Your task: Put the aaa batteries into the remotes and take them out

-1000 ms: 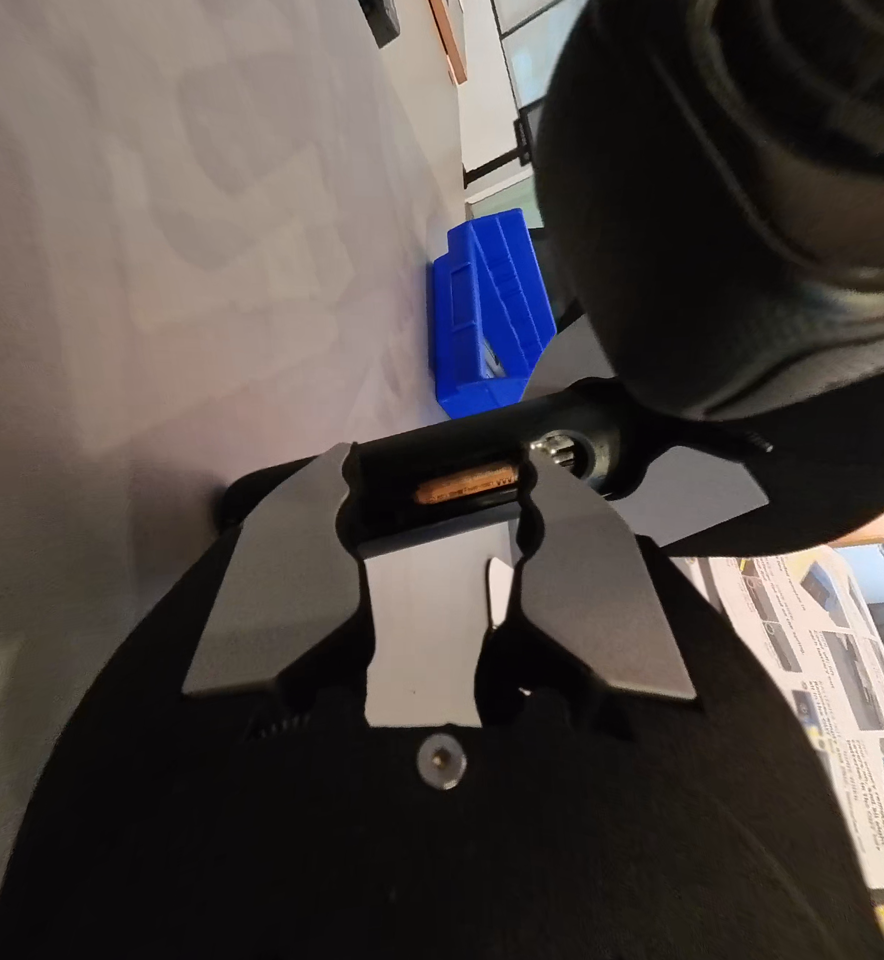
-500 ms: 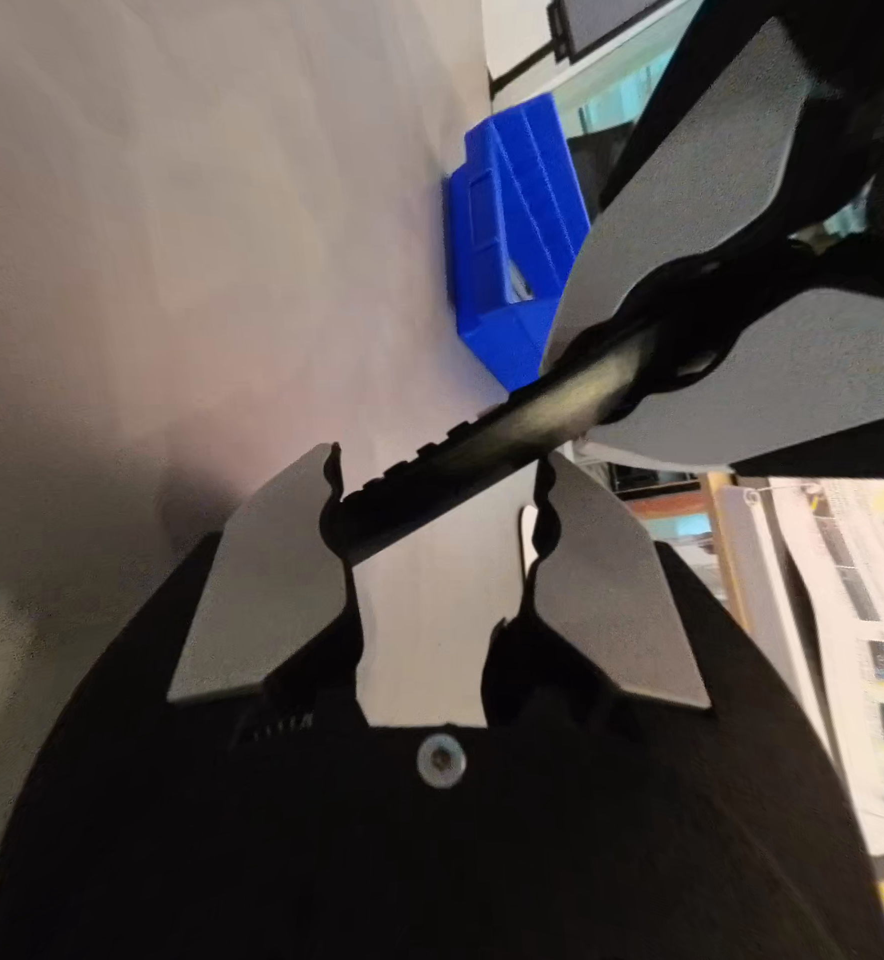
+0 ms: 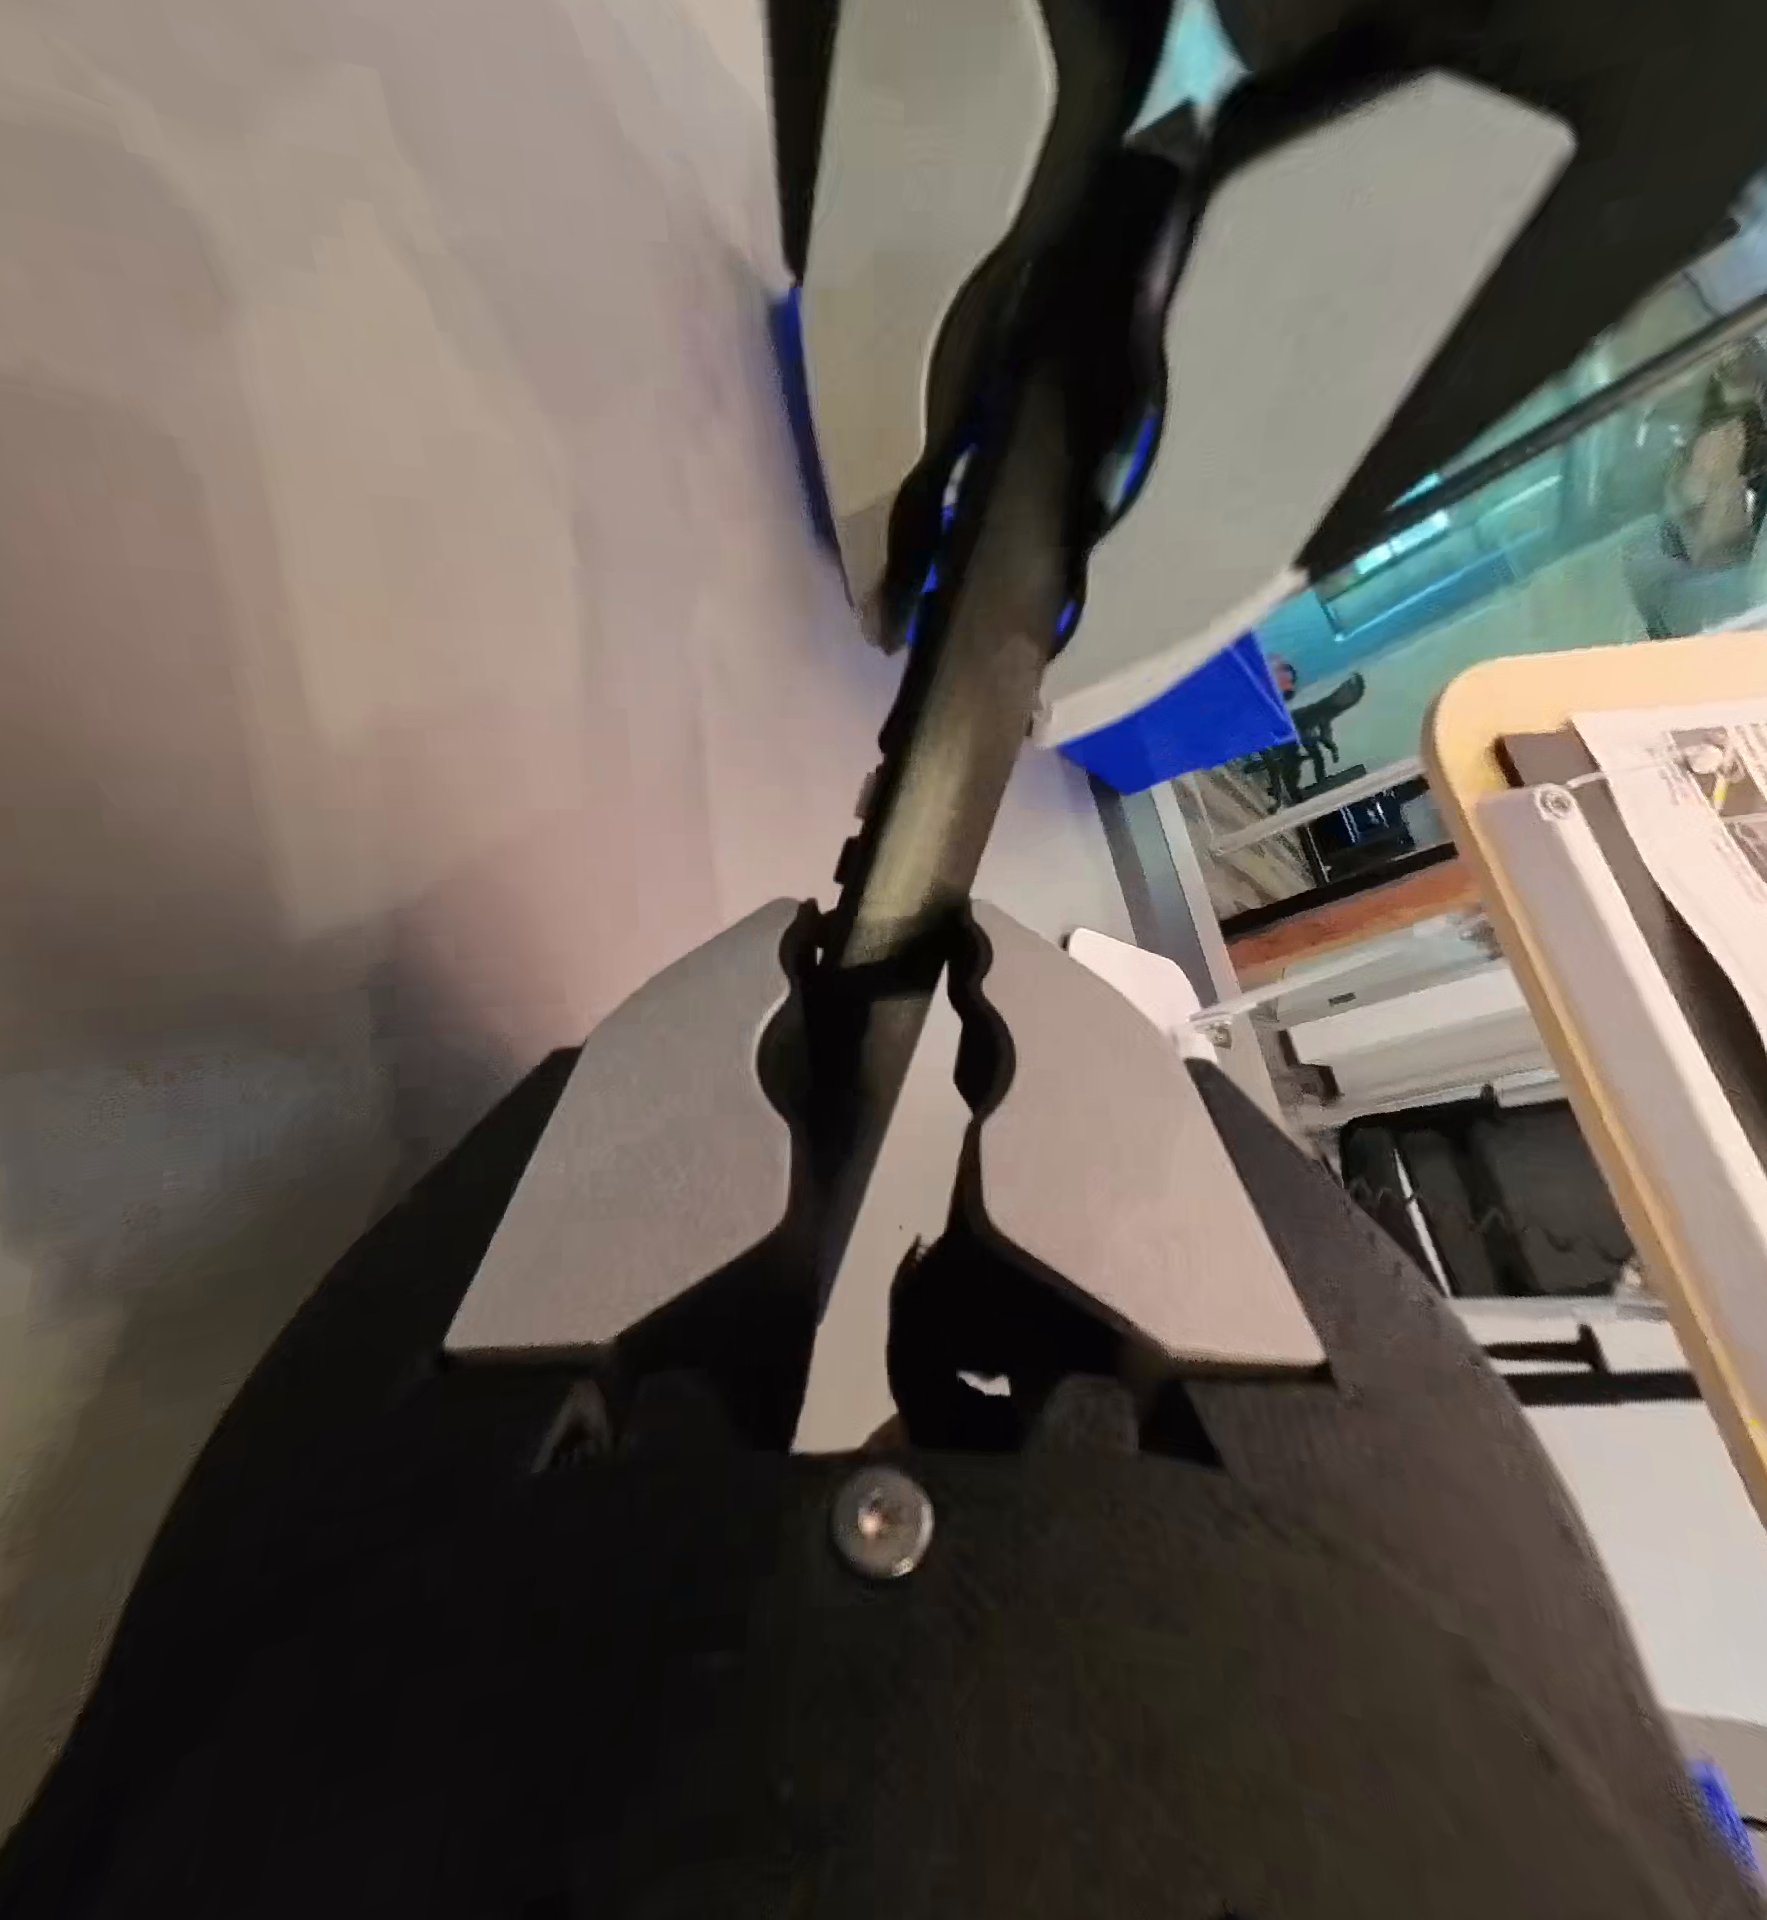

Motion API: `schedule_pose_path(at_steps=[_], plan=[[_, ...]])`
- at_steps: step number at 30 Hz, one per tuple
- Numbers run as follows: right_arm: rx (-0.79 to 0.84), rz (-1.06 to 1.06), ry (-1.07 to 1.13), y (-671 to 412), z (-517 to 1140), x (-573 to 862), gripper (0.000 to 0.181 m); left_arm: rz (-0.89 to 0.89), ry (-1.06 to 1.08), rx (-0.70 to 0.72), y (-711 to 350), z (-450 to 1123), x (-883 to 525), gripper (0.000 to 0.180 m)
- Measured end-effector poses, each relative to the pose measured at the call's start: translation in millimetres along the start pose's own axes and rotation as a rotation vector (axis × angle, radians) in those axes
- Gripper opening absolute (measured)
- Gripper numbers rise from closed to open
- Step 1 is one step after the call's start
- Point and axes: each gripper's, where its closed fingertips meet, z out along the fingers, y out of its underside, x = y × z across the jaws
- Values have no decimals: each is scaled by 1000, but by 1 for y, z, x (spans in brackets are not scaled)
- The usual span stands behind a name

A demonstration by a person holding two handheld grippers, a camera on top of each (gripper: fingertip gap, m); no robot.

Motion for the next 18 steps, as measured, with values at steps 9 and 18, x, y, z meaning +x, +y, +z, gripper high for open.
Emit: schedule_pose_path(at_steps=[9, 18], plan=[[101, 251, 20, -17, -5, 13, 19, -740, -196, 409, 2, -24, -16, 54], [150, 300, 142, -31, -11, 32, 19, -1637, -188, 1235, -2, -56, -54, 89]])
